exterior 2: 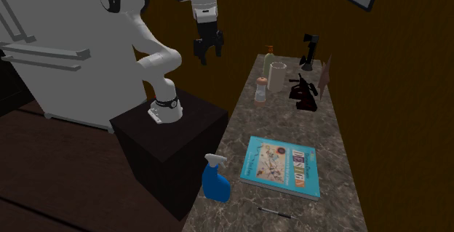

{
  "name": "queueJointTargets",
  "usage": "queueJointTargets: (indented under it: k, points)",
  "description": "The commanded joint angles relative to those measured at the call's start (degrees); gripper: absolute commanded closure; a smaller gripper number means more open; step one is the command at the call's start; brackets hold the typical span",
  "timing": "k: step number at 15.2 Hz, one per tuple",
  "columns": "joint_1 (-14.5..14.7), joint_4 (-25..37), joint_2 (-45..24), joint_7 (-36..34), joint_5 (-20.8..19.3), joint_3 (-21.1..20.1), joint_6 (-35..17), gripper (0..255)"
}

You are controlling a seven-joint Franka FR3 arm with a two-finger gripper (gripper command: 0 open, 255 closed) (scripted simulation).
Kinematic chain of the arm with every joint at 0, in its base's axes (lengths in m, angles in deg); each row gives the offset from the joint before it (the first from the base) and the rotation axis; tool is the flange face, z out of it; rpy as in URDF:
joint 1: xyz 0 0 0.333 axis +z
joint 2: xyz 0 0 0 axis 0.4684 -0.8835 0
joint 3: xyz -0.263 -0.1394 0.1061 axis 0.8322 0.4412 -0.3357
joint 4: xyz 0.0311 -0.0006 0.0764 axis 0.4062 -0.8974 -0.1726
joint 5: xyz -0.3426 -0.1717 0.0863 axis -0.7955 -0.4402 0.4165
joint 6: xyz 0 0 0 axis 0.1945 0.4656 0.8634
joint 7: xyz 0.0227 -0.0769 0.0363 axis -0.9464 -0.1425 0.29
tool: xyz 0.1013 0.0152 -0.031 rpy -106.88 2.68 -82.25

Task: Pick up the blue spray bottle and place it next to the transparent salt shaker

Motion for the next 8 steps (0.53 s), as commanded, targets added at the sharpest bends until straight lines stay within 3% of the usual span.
queueJointTargets:
  k: [1,8]
  points:
    - [0.0,0.0,0.0,0.0,0.0,0.0,0.0,0]
    - [-1.9,0.3,-9.1,10.0,-4.5,6.4,-7.7,0]
